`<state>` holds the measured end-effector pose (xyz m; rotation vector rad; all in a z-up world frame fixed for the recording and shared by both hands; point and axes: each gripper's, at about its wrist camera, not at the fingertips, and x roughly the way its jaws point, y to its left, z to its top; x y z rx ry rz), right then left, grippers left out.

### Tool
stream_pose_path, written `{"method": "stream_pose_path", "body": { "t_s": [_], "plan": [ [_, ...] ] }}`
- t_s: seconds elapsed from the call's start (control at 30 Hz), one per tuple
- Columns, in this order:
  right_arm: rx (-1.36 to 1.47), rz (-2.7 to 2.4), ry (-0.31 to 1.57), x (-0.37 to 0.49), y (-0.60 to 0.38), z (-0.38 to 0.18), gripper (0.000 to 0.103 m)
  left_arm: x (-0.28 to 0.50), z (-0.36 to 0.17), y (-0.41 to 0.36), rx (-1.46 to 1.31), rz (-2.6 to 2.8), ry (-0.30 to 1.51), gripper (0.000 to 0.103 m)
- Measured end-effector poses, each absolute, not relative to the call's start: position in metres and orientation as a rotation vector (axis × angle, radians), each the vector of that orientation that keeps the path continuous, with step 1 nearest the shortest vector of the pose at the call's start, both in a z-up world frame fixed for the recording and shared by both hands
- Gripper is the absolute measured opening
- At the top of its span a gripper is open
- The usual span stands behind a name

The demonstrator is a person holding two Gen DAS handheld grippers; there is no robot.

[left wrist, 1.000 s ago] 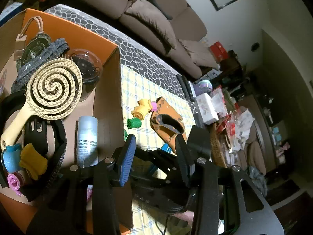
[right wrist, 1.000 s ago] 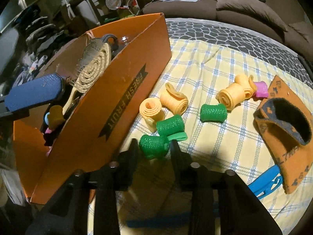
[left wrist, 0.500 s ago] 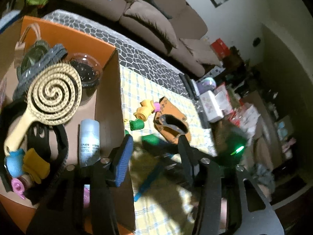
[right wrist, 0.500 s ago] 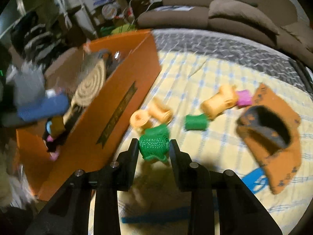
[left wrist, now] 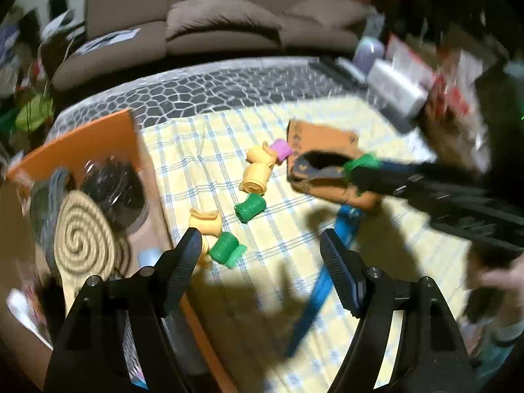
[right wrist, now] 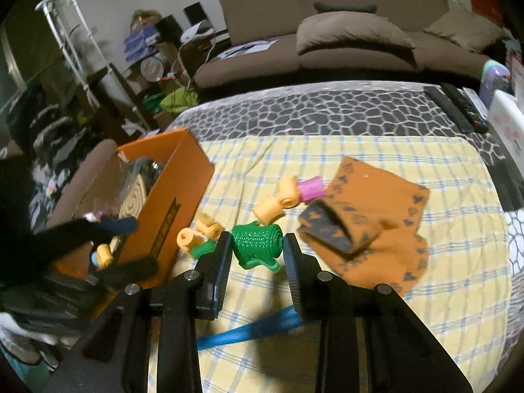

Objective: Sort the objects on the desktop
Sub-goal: 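Grasp a second green curler with the left gripper while the right holds its curler, then carry both green curlers over the orange box with both grippers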

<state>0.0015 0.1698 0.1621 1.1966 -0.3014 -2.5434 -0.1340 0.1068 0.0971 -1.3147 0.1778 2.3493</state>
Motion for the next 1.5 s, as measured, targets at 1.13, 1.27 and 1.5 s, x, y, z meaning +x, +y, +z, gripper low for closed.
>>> {"method": "stream_pose_path", "body": {
  "t_s": [1.13,1.27,1.5],
  "plan": [
    [1.204,-2.507,-0.483,0.006,0.215,0.162,0.032,-0.195,0.044,0.178,-1.531,2.042,0.721,0.021],
    [1.192,-2.495,-0.481,0.007,0.208,0.165,0.032,-0.185,0.079,0.163,-1.459,2.094,0.573,0.021],
    [1.153,-2.45,-0.441,0.008,0.179,0.176,0.032,-0.154,0.126,0.11,-1.352,2.212,0.281,0.021]
  ]
}}
